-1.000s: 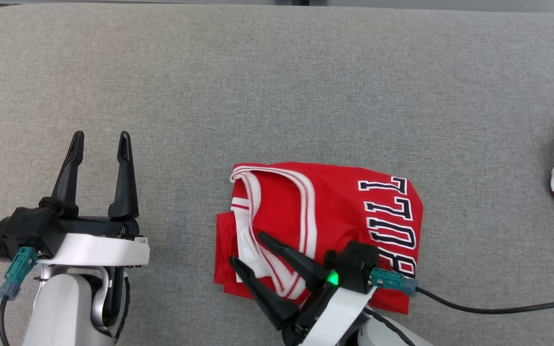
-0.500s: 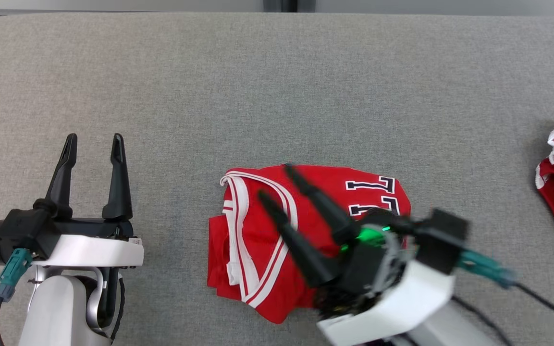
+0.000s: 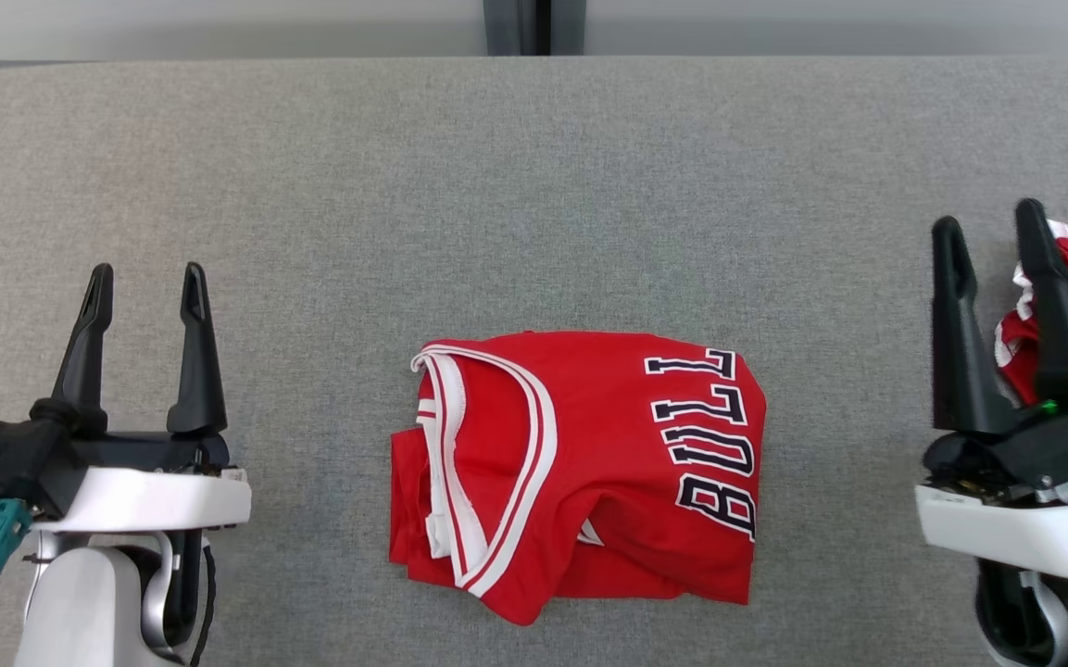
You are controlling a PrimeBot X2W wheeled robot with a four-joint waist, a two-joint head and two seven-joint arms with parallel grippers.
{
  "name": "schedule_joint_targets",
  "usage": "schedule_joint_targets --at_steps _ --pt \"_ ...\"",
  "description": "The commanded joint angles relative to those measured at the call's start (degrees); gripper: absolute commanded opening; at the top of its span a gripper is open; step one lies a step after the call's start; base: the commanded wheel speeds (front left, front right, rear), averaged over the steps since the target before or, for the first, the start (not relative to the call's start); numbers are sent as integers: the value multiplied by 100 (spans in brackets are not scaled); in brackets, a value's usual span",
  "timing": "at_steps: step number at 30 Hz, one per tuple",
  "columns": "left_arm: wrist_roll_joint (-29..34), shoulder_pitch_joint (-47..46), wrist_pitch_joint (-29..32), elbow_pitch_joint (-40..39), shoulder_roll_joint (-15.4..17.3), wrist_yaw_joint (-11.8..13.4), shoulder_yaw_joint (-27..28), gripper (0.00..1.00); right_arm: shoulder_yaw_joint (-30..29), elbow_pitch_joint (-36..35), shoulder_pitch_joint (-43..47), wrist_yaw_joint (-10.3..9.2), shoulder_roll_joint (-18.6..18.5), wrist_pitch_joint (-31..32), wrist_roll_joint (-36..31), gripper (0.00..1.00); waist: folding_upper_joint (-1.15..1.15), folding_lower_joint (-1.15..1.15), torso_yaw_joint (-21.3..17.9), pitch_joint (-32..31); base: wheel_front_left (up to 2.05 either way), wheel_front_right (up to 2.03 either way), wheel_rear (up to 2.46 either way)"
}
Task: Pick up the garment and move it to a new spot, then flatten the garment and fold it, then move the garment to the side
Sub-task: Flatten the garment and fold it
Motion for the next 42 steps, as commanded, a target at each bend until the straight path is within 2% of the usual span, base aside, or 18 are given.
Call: schedule_joint_targets --at_steps 1,6,12,19,33,36,39,42 --pt "19 71 -20 -40 28 22 20 100 -109 45 105 3 1 22 -77 100 0 0 -7 -37 0 0 0" --pt "133 303 -20 -205 55 61 -44 100 -616 340 516 4 -15 114 -787 100 0 0 15 -227 0 0 0" --pt "103 598 62 -364 23 117 -113 100 -967 641 1090 4 66 207 -1103 100 0 0 54 -460 0 0 0" --pt "148 832 222 -540 93 156 -139 100 -1055 844 1357 4 124 268 -1226 100 0 0 16 -550 0 0 0" --pt "80 894 350 -675 119 190 -234 100 -977 871 1239 4 176 320 -1263 100 0 0 25 -514 0 0 0" --pt "70 852 351 -693 123 202 -253 100 -900 850 1191 4 176 276 -1265 0 0 0 56 -489 0 0 0" --pt "53 784 345 -706 127 208 -272 100 -624 834 1097 4 111 304 -1252 0 0 0 98 -439 0 0 0" --pt "50 702 324 -717 118 213 -300 100 -109 938 961 4 11 310 -1199 0 0 0 144 -362 0 0 0"
